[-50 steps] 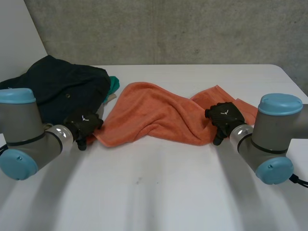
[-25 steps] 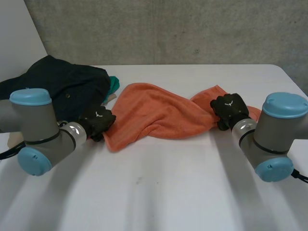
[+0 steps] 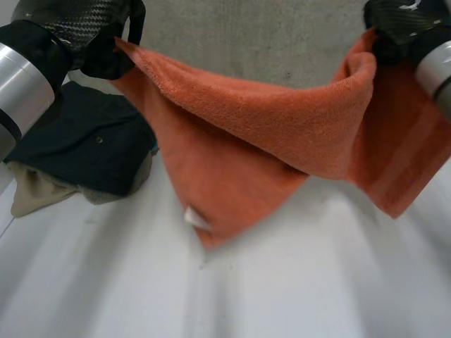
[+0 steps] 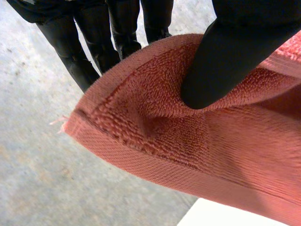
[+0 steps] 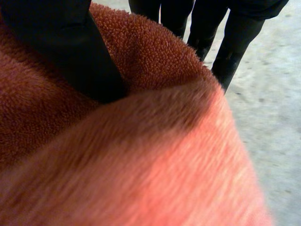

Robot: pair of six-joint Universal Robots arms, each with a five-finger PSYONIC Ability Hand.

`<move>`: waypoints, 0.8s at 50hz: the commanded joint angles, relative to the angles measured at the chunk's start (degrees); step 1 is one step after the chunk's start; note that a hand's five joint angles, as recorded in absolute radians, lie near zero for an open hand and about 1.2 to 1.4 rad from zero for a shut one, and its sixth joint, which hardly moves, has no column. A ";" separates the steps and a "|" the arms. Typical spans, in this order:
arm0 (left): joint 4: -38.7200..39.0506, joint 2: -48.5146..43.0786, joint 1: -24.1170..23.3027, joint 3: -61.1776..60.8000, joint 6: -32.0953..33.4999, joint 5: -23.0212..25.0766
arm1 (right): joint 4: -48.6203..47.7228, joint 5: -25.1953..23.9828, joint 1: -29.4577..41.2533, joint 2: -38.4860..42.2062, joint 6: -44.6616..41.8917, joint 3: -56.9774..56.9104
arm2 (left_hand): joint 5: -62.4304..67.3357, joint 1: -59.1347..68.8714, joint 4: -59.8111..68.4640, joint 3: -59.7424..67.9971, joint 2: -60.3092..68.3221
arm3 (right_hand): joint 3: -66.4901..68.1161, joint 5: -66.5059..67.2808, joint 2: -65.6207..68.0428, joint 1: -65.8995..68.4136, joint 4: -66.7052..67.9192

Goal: Fold the laundry.

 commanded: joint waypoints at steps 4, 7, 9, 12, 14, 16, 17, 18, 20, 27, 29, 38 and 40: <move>-5.40 -8.66 -3.54 -3.00 1.48 -2.68 | -2.86 -1.07 6.65 23.11 -3.37 -9.86 | 13.13 15.76 11.40 11.96 11.42 | 5.07 6.64 5.98 8.83 4.66; -5.13 -9.89 -4.42 -4.14 1.57 -3.82 | -6.46 -0.19 8.23 28.48 -2.68 -11.53 | 13.13 15.76 11.40 11.96 11.42 | -46.66 -45.09 -45.75 -42.90 -47.07; -5.13 -9.81 -4.69 -4.41 1.57 -4.26 | -8.14 1.47 8.76 30.42 -1.97 -12.50 | 13.13 15.76 11.40 11.96 11.42 | -58.08 -56.51 -57.17 -54.32 -58.49; -5.40 -9.55 -5.39 -4.50 1.57 -5.06 | -9.46 6.21 9.11 30.25 -0.04 -13.64 | 13.13 15.76 11.40 11.96 11.42 | -58.08 -56.51 -57.17 -54.32 -58.49; -5.66 -8.67 -5.74 -4.23 1.57 -5.50 | -8.06 10.78 9.11 27.36 2.85 -12.86 | 13.13 15.76 11.40 11.96 11.42 | -58.08 -56.51 -57.17 -54.32 -58.49; -6.01 -7.79 -6.00 -4.14 1.57 -5.85 | -5.87 13.33 8.94 24.29 4.96 -11.45 | 13.13 15.76 11.40 11.96 11.42 | -58.08 -56.51 -57.17 -54.32 -58.49; -6.27 -6.74 -6.18 -3.88 1.57 -6.02 | -2.73 15.43 8.59 20.27 7.06 -9.36 | 13.13 15.76 11.40 11.96 11.42 | -58.08 -56.51 -57.17 -54.32 -58.49; -6.45 -6.21 -6.27 -3.71 1.57 -6.02 | -0.87 16.24 8.41 18.32 8.04 -8.21 | 13.13 15.76 11.40 11.96 11.42 | -58.08 -56.51 -57.17 -54.32 -58.49; -6.36 -5.07 -6.44 -3.18 1.57 -6.11 | 2.91 17.21 7.97 14.62 10.06 -5.40 | 13.13 15.76 11.40 11.96 11.42 | -58.08 -56.51 -57.17 -54.32 -58.49; -6.54 -1.90 -7.67 2.09 1.57 -6.29 | 16.63 14.76 5.60 0.38 15.34 10.59 | 13.13 15.76 11.40 11.96 11.42 | -58.08 -56.51 -57.17 -54.32 -58.49; -6.89 -1.90 -8.20 4.02 1.48 -6.55 | 18.83 12.47 4.90 -2.44 15.96 16.39 | 13.13 15.76 11.40 11.96 11.42 | -58.08 -56.51 -57.17 -54.32 -58.49; -11.46 -2.69 -10.75 11.06 1.22 -7.78 | 15.25 3.50 5.94 -4.82 21.57 33.46 | 13.13 15.76 11.40 11.96 11.42 | -58.08 -56.51 -57.17 -54.32 -58.49; -12.16 -2.78 -11.62 12.37 1.22 -7.87 | 10.44 3.59 7.61 -3.07 25.78 35.82 | 13.13 15.76 11.40 11.96 11.42 | -58.08 -56.51 -57.17 -54.32 -58.49</move>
